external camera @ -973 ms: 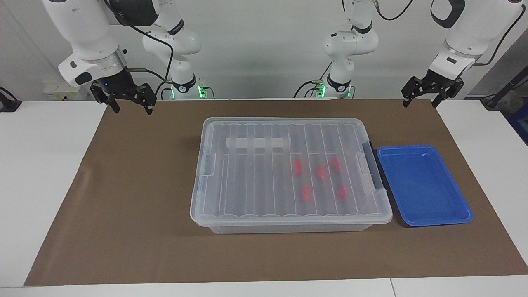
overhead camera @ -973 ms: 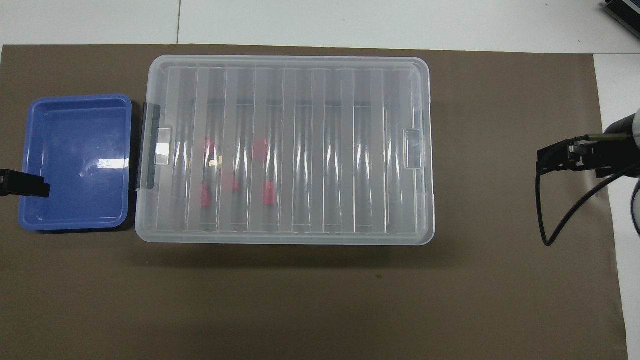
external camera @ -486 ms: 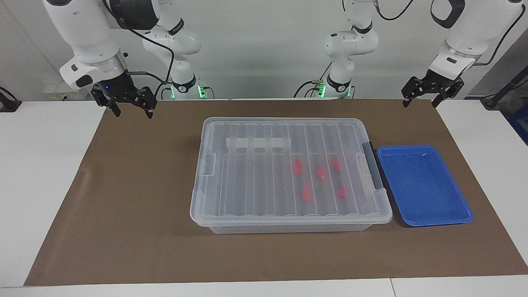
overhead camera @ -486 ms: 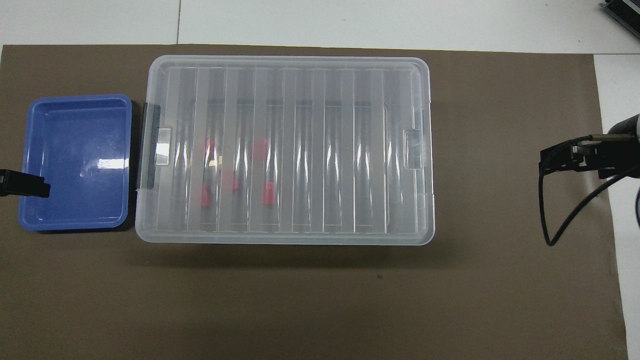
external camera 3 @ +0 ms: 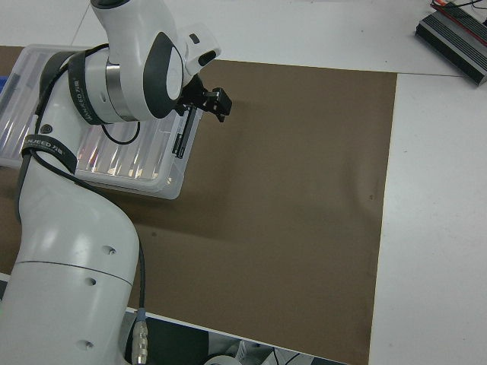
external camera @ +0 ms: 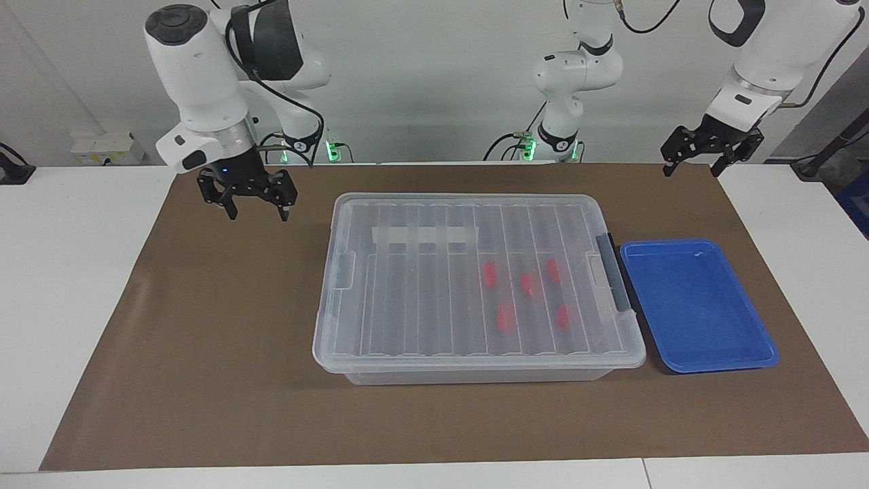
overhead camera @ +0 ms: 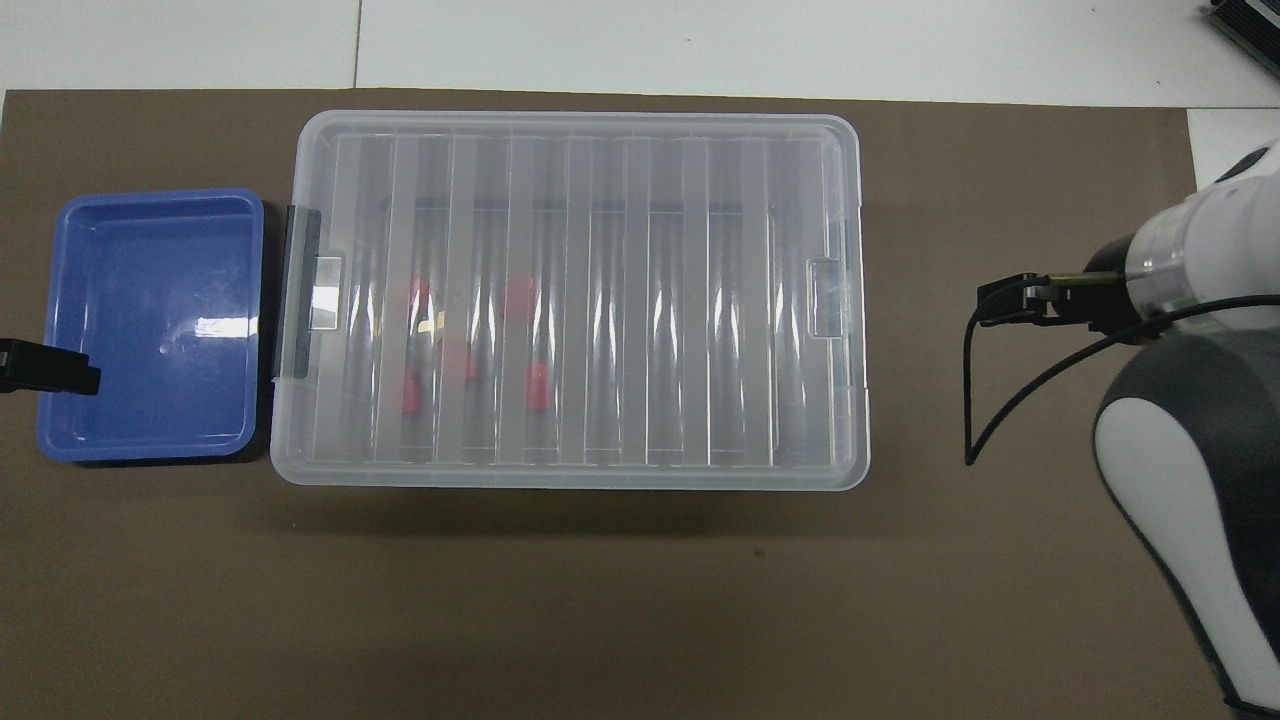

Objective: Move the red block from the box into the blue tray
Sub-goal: 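Hook the right gripper onto the lid edge farthest from the tray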

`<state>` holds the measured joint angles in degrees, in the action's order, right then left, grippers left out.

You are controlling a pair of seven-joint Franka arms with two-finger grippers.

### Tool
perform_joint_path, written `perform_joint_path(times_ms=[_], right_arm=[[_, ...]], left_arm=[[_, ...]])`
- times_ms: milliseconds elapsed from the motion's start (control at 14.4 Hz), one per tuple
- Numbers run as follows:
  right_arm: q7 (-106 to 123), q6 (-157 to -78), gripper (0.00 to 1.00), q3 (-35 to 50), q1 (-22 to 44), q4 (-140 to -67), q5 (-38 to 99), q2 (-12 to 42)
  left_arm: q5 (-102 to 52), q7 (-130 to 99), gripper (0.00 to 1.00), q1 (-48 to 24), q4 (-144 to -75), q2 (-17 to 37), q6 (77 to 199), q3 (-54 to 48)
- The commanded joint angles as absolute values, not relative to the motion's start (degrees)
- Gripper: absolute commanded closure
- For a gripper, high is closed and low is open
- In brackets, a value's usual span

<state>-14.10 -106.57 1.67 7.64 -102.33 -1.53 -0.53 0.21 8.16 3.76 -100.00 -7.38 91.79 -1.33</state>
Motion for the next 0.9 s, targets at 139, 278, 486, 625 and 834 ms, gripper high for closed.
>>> perform_joint_path(times_ms=[139, 278, 486, 625, 834], right_arm=[[-17.9, -114.2, 0.00, 1.7, 11.0, -105.6, -1.3, 1.8], [-18.0, -115.0, 0.01, 1.7, 11.5, -105.6, -1.3, 2.7], [-19.1, -117.1, 0.01, 1.7, 12.8, -105.6, -1.3, 4.5], [-19.9, -118.7, 0.01, 1.7, 13.3, -105.6, -1.4, 6.0], [-19.9, -119.2, 0.01, 1.7, 13.3, -105.6, -1.5, 6.8]], left_arm=[[-0.4, 8.3, 0.00, 3.7, -101.8, -9.1, 92.5, -1.0], [-0.4, 8.3, 0.00, 3.7, -101.8, -9.1, 92.5, -1.0], [-0.4, 8.3, 0.00, 3.6, -101.8, -9.1, 92.5, -1.0], [-0.4, 8.3, 0.00, 3.7, -101.8, -9.1, 92.5, -1.0], [-0.4, 8.3, 0.00, 3.4, -101.8, -9.1, 92.5, -1.0]])
